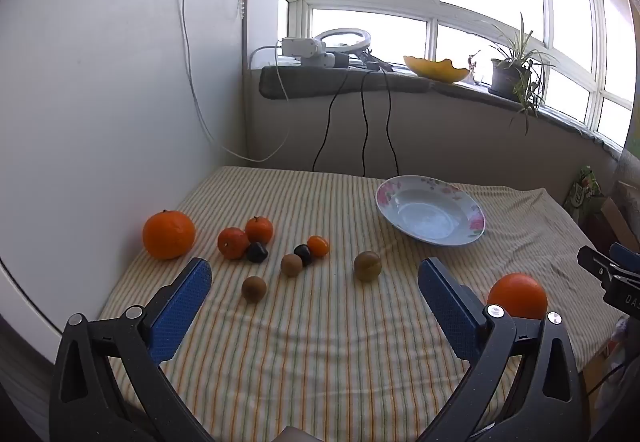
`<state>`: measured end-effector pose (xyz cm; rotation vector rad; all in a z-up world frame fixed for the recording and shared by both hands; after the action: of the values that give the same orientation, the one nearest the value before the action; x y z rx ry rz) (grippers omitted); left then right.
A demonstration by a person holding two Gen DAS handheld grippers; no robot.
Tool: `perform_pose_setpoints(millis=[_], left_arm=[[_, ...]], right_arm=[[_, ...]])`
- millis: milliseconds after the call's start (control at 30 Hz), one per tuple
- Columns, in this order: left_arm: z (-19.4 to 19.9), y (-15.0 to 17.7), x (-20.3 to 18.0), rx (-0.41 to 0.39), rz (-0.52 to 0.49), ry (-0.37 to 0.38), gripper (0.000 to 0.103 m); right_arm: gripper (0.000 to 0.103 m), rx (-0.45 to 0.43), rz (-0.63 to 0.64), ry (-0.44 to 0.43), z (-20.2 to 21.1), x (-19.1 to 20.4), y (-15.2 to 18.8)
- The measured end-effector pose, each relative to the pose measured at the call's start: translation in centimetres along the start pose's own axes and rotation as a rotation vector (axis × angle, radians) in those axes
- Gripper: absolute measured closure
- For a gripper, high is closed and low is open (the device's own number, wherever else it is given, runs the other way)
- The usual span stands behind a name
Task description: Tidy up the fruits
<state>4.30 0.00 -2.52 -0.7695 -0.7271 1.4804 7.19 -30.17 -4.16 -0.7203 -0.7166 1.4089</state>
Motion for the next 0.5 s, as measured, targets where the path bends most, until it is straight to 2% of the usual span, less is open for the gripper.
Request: perform_pose_setpoints(millis=[500], left_arm=[[0.01, 0.03, 0.01, 0.006, -0.002, -0.001, 0.001]], right_arm=[[0.0, 0.002, 0.0, 0.0, -0.06, 0.01, 0.02]])
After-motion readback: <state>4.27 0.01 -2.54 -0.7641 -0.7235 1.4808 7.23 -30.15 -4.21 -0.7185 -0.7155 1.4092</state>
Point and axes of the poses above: each gripper's, at about its wrist camera, not at the fingertips, and z roughly against the way its jaws point, x to its left, y to its underside, the point moved 5 cm from there along -z, roughly the way its jaws point, and after that the axes turned 5 degrees about x, right-handed, at the moved point
